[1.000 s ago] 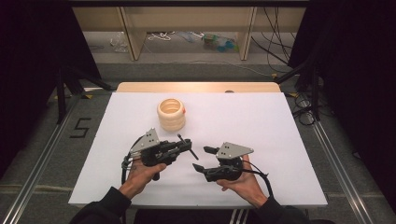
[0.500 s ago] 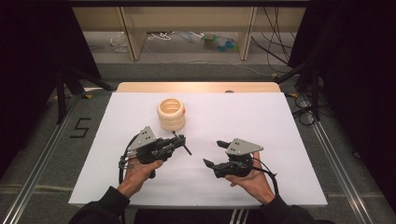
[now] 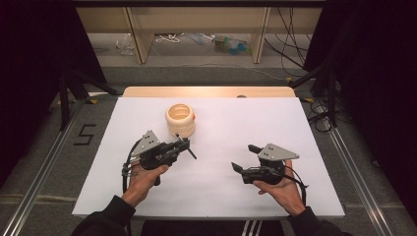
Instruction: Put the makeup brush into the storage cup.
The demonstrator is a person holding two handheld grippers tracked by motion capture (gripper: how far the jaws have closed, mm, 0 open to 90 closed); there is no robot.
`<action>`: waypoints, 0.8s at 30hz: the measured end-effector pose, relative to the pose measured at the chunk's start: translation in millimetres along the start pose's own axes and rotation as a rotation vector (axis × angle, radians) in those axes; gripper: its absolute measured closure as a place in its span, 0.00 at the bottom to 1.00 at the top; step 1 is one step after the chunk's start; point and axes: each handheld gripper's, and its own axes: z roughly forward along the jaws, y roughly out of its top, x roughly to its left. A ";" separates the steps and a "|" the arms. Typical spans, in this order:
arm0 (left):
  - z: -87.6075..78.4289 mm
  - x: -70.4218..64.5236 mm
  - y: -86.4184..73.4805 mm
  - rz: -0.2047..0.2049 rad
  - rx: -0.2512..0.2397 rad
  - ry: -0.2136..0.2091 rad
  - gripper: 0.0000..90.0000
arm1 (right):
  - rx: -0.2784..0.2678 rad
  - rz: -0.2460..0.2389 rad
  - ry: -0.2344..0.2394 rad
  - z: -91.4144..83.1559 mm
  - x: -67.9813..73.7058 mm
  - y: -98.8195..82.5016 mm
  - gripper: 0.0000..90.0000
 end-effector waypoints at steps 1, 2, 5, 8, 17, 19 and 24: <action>0.0 0.1 0.3 -0.003 0.001 0.005 0.92 | -0.009 0.004 -0.011 -0.7 -0.8 -1.0 0.19; -0.2 -0.1 0.6 -0.014 0.003 0.013 0.92 | -0.011 0.014 -0.005 -1.8 -1.3 -1.9 0.19; -1.1 2.0 2.2 -0.002 0.005 0.018 0.92 | -0.007 0.021 -0.025 -5.1 -3.2 -4.9 0.19; -2.1 2.9 3.9 -0.009 0.003 0.035 0.92 | 0.006 0.019 -0.060 -8.2 -5.6 -7.4 0.19; -5.6 7.6 7.5 -0.012 0.000 0.052 0.92 | 0.015 0.061 -0.082 -16.8 -8.3 -13.8 0.18; -6.3 7.9 8.4 -0.017 -0.004 0.054 0.92 | -0.009 0.057 -0.093 -17.2 -9.4 -15.4 0.18; -8.1 10.8 11.8 -0.009 -0.002 0.062 0.92 | -0.002 0.078 -0.085 -22.8 -8.6 -17.9 0.18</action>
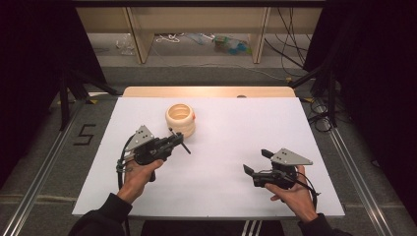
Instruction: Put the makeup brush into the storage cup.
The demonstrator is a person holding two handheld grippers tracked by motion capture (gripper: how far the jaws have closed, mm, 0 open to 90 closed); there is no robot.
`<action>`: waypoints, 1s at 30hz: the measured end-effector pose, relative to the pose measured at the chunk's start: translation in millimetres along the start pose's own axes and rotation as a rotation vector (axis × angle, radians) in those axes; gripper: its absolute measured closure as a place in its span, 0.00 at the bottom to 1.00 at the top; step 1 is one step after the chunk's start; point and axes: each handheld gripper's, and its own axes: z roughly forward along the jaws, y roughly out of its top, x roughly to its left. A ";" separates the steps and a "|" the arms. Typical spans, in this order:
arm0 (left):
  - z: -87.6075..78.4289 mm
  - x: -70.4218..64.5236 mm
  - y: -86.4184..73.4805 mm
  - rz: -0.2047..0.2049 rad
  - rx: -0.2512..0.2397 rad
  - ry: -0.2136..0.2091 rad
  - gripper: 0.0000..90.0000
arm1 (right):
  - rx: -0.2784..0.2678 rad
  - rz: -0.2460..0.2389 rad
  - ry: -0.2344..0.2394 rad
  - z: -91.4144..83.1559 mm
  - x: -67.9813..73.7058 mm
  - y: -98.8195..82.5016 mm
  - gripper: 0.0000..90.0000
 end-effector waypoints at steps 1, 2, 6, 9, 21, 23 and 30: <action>-0.2 0.6 0.6 0.004 0.001 0.002 0.92 | 0.007 -0.018 -0.015 -2.1 -1.2 0.0 0.18; -0.5 0.6 1.1 0.000 0.002 0.005 0.92 | 0.002 -0.014 -0.012 -2.8 -1.3 -0.4 0.18; -0.7 2.3 2.9 -0.010 0.021 0.005 0.92 | 0.003 -0.008 -0.020 -6.3 -2.4 -3.1 0.18; -1.6 4.8 4.0 -0.015 0.031 0.012 0.92 | 0.026 0.017 -0.024 -9.4 -1.4 -4.9 0.18; -2.3 10.7 10.0 -0.022 0.053 0.038 0.92 | 0.029 0.050 -0.026 -17.4 -2.7 -11.3 0.18; -2.8 11.6 10.9 -0.024 0.054 0.049 0.92 | 0.024 0.032 -0.034 -18.0 -4.6 -12.2 0.18; -3.6 17.5 14.0 -0.020 0.062 0.059 0.92 | 0.038 0.061 -0.037 -21.7 -5.3 -14.7 0.18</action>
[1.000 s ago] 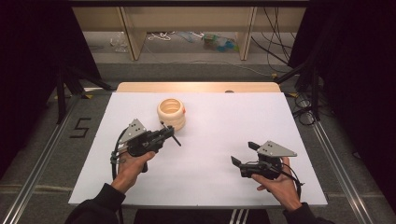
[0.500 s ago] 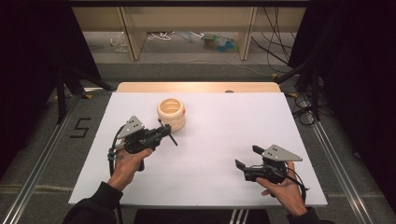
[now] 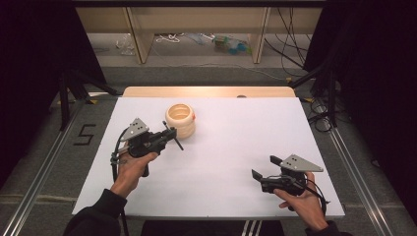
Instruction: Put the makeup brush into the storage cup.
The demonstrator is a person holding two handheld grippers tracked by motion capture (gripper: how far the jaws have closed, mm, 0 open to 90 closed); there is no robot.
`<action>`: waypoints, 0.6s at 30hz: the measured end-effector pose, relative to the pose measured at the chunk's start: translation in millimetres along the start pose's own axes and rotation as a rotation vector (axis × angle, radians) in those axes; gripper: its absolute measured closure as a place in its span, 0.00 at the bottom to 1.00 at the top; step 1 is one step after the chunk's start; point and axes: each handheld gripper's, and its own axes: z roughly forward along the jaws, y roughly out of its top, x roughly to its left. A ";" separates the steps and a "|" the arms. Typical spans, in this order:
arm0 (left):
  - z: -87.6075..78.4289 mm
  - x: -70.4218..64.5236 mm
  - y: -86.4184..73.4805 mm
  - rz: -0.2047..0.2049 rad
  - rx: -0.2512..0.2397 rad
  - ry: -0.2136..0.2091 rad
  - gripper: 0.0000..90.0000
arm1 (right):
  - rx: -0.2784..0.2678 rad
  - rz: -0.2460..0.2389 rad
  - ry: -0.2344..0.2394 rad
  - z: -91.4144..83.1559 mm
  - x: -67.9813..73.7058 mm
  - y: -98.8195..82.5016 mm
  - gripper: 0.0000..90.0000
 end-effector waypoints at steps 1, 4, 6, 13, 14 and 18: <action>0.5 0.4 0.1 -0.006 0.000 0.002 0.92 | -0.002 -0.003 -0.002 0.0 -0.2 -0.5 0.18; 1.0 2.4 0.8 -0.014 0.004 0.007 0.92 | -0.015 0.006 0.004 -0.2 0.1 -1.3 0.18; 1.2 3.6 1.8 -0.017 0.008 0.013 0.92 | -0.012 0.009 0.005 -1.5 0.2 -2.2 0.18; 3.2 9.5 12.1 -0.009 0.013 0.035 0.92 | -0.002 0.017 0.010 -4.0 1.1 -4.4 0.18; 3.7 10.6 14.3 -0.005 0.015 0.036 0.92 | 0.010 0.008 0.002 -5.1 1.2 -4.0 0.18; 6.5 13.5 23.0 0.003 0.024 0.049 0.92 | 0.020 -0.007 -0.006 -5.9 1.1 -4.0 0.18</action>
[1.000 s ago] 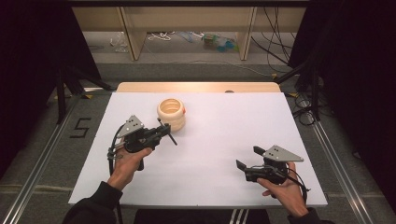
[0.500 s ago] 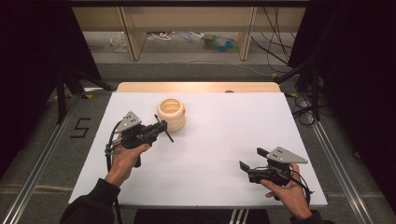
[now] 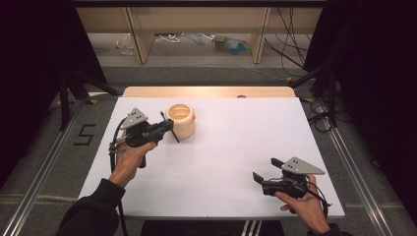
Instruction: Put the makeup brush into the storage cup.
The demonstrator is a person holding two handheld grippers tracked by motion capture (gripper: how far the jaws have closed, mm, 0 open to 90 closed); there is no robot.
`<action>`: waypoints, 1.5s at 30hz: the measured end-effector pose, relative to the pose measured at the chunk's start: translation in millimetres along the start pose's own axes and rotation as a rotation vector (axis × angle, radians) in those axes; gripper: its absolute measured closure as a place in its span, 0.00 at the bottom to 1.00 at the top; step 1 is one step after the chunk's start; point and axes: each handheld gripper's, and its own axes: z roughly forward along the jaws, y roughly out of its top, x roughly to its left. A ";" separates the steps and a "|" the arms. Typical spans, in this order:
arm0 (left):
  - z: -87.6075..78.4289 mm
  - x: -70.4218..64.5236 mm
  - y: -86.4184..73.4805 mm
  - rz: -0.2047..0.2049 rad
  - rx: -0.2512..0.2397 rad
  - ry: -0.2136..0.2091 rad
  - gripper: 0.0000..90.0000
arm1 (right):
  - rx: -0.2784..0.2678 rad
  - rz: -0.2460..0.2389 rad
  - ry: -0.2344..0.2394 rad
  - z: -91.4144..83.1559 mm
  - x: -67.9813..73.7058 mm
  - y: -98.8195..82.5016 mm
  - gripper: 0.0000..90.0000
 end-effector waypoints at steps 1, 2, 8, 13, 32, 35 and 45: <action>0.3 0.6 1.3 0.001 -0.001 0.000 0.92 | -0.004 0.008 0.003 0.3 0.6 -0.5 0.18; 0.4 1.6 2.9 0.003 0.003 0.003 0.92 | 0.000 0.008 0.004 -0.1 0.4 -0.6 0.18; 3.5 9.1 10.2 -0.019 -0.006 0.014 0.92 | -0.037 0.008 0.014 -0.5 0.9 -1.4 0.18; 7.1 15.0 16.6 -0.022 -0.005 0.032 0.92 | -0.028 0.005 0.014 -3.0 1.0 -1.9 0.18; 22.7 29.8 43.7 -0.019 -0.019 0.087 0.92 | -0.024 -0.020 0.014 -0.5 1.4 -3.6 0.18; 25.7 31.8 45.4 -0.022 -0.015 0.093 0.92 | -0.012 -0.007 0.024 -0.5 2.6 -3.6 0.18; 36.8 33.3 54.8 0.002 0.001 0.105 0.92 | -0.010 0.002 0.025 0.1 2.1 -4.1 0.18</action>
